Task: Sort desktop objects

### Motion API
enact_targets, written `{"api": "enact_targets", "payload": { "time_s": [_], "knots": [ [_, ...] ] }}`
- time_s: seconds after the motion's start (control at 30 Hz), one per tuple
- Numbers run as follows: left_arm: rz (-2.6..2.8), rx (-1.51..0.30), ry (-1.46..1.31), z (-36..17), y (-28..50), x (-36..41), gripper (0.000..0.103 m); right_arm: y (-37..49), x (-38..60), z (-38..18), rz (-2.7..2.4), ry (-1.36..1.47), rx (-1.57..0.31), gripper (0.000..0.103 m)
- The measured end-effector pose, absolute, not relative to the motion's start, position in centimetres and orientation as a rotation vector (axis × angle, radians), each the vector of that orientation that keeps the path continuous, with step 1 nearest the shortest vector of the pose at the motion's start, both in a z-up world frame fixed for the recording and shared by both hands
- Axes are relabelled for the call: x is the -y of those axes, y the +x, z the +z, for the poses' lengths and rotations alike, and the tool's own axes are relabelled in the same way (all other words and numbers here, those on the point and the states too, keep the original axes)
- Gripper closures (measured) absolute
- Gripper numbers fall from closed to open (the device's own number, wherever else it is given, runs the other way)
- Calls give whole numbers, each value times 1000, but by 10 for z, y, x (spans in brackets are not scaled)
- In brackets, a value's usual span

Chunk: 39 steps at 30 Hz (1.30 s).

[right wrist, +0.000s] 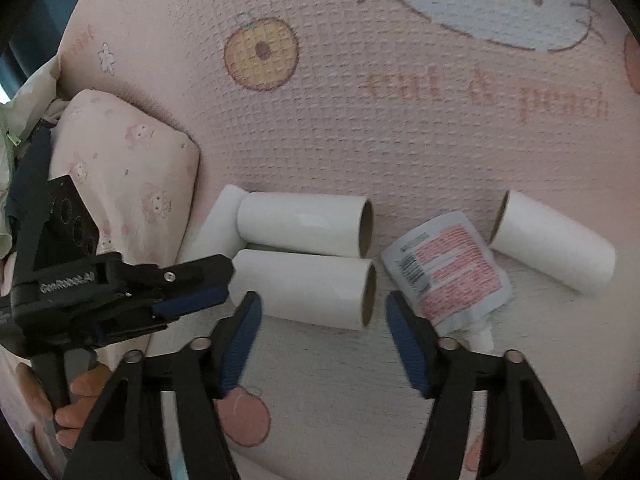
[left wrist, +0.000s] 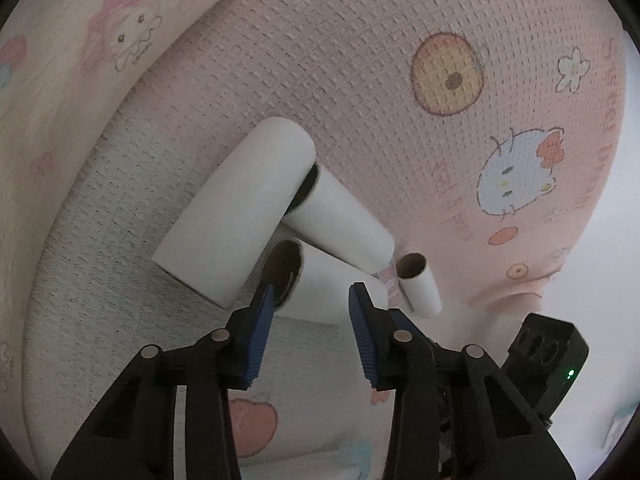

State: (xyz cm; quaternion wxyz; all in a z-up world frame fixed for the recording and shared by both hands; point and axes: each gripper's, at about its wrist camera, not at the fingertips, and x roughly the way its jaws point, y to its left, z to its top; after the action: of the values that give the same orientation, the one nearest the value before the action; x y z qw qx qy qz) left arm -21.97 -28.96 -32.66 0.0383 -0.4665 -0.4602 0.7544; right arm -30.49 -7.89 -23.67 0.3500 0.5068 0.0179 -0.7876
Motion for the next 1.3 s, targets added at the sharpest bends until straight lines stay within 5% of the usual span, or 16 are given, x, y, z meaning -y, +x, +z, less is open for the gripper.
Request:
{"api": "enact_targets", "payload": {
  "time_s": [0.2,1.3],
  "knots": [
    [2353,1288,-1442,-320,-224,276,66,-305,80,-240,-2054,1352,-43,63],
    [2276,839,-1354,-258,-118,195,66,-166,-16,-177,-2200,1343,51,66]
  ]
}}
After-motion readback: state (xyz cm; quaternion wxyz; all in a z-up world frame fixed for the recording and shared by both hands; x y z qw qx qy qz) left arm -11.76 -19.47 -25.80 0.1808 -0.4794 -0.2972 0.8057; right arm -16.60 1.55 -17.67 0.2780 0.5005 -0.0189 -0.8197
